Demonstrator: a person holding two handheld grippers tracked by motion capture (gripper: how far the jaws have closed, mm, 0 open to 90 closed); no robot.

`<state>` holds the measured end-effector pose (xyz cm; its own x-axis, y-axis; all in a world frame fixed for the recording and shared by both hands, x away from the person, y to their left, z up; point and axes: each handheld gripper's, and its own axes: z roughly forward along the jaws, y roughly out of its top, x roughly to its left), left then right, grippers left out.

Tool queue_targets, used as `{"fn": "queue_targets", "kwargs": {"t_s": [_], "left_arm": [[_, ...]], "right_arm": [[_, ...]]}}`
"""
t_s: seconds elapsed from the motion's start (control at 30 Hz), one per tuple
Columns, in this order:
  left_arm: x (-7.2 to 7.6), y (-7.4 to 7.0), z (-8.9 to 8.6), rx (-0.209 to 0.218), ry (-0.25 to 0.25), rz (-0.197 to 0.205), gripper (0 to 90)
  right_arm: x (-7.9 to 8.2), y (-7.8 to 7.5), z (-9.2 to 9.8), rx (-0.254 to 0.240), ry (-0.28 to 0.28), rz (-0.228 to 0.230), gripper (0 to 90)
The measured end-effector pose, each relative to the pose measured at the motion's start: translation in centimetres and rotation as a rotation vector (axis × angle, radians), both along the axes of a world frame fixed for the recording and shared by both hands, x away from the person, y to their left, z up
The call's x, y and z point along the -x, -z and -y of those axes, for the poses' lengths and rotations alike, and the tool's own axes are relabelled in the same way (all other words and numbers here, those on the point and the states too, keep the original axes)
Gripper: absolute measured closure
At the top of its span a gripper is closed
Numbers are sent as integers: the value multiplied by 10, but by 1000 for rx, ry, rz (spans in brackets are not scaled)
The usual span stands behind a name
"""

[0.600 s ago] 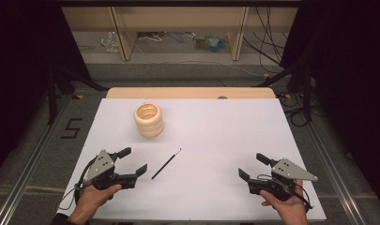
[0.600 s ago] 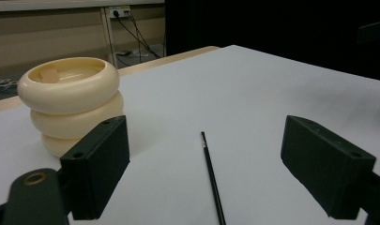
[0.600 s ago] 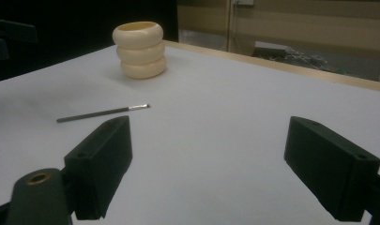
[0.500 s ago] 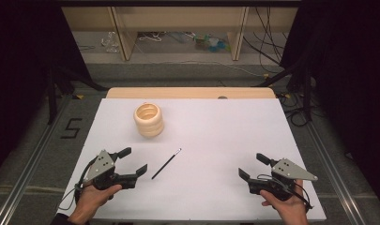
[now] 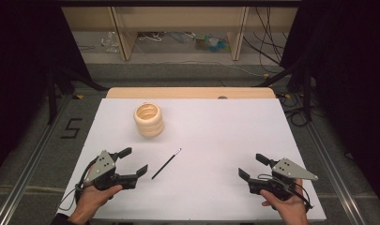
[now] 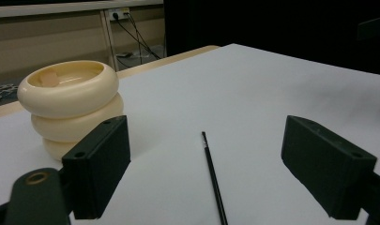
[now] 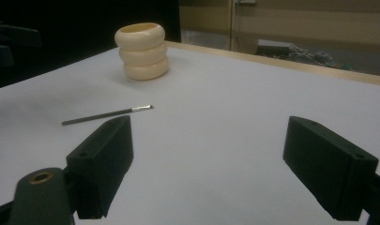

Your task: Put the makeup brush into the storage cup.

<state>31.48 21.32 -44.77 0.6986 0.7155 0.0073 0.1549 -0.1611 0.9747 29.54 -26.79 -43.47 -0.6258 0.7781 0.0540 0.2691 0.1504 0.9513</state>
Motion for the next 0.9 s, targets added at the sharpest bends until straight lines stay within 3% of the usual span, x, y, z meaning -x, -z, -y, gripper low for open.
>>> {"fn": "queue_targets", "kwargs": {"t_s": [0.1, 0.2, 0.27, 0.53, 0.77, 0.8, 0.87, 0.9], "left_arm": [[0, 0, 0, -5, 3, 2, 159], [0, -1, 1, 48, 8, -33, 159], [2, -2, 3, 21, 19, -22, 158], [3, -5, 16, 9, 32, -35, 158], [2, -7, 36, -98, 33, -51, 158], [1, -7, 40, -117, 36, -67, 162], [-4, -6, 47, -142, 39, -103, 163], [-7, -5, 53, -179, 47, -118, 161]], "right_arm": [[0, 1, 0, -1, 0, 2, 176], [0, 1, 0, -1, 2, 2, 176], [0, 1, 0, -1, 2, -1, 176], [-1, 1, -2, 1, 3, 4, 177], [0, 0, -1, 26, 2, -16, 178], [1, 0, -1, 22, -6, -38, 178], [1, 0, -1, 15, -4, -39, 178], [0, 2, -4, -17, -18, -28, 178]]}}
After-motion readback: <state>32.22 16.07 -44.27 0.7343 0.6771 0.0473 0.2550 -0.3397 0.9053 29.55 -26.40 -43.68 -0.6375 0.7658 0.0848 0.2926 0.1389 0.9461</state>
